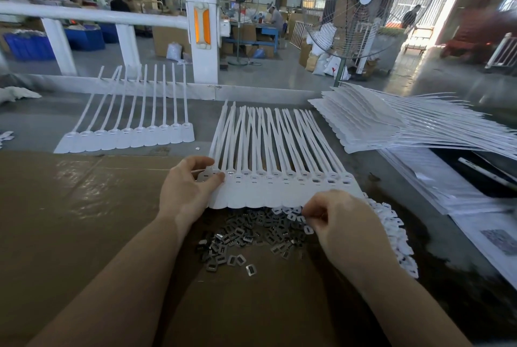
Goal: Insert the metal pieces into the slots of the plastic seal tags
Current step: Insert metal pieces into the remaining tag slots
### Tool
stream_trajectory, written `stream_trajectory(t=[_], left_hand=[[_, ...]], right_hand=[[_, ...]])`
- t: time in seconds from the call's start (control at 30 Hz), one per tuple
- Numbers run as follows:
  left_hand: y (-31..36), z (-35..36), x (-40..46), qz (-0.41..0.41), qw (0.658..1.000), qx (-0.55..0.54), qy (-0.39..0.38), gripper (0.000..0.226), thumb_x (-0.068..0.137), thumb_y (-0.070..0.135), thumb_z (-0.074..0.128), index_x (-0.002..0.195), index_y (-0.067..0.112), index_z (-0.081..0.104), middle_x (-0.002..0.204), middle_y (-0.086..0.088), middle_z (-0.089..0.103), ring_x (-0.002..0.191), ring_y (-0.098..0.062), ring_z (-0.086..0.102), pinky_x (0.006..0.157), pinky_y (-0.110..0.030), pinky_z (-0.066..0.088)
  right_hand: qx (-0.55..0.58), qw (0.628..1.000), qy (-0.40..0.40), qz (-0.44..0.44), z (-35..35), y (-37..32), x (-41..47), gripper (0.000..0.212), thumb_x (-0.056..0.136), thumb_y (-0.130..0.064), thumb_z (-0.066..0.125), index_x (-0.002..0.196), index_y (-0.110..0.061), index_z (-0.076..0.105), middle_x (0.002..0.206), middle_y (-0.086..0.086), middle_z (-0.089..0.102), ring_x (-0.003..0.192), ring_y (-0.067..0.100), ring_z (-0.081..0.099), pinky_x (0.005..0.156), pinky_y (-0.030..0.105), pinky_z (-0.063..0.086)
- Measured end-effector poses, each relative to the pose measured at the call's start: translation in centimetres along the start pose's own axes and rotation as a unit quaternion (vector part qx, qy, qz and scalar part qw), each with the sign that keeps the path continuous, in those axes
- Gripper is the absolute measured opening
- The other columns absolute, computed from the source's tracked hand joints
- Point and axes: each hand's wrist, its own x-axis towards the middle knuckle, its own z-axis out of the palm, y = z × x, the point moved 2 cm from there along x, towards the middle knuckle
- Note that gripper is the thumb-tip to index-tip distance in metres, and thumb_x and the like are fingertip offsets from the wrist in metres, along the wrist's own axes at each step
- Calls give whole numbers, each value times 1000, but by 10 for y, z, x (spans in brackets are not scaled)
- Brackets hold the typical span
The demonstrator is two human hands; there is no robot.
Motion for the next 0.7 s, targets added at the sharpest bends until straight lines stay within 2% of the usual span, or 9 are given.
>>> stream_trajectory(t=[0.1, 0.2, 0.37, 0.53, 0.7], left_hand=[[-1, 0, 0, -2, 1000, -4, 2, 24, 80, 24, 73, 100, 27, 61, 102, 8, 60, 103, -11, 53, 94, -32, 43], [-2, 1, 1, 1, 1000, 0, 5, 23, 80, 24, 73, 100, 27, 61, 99, 9, 59, 102, -11, 53, 91, -30, 42], [-4, 1, 3, 3, 1000, -1, 7, 25, 79, 25, 74, 102, 26, 63, 102, 7, 62, 101, -10, 53, 88, -29, 41], [-6, 1, 4, 2, 1000, 1, 8, 24, 79, 25, 74, 101, 27, 62, 102, 7, 62, 101, -11, 54, 88, -29, 42], [-5, 0, 4, 0, 1000, 0, 6, 23, 80, 25, 73, 99, 27, 62, 101, 7, 62, 101, -12, 55, 90, -31, 43]], right_hand=[[-65, 997, -43, 6, 4, -1, -5, 19, 91, -19, 52, 103, -27, 64, 104, -6, 60, 98, 14, 53, 86, 29, 46], [-106, 993, -56, 1, 9, 0, -7, 18, 95, -23, 47, 104, -23, 63, 103, -3, 56, 96, 17, 52, 82, 30, 46], [-116, 992, -54, -6, 13, 0, -7, 17, 95, -23, 48, 97, -19, 64, 95, -2, 54, 88, 16, 53, 77, 29, 48], [-135, 990, -38, -35, 16, 1, -11, 17, 97, -21, 44, 103, -21, 59, 102, -4, 53, 93, 14, 53, 79, 23, 44], [-150, 987, -16, -53, 15, -2, -16, 11, 98, -18, 40, 101, -21, 50, 99, -5, 52, 88, 11, 48, 70, 19, 33]])
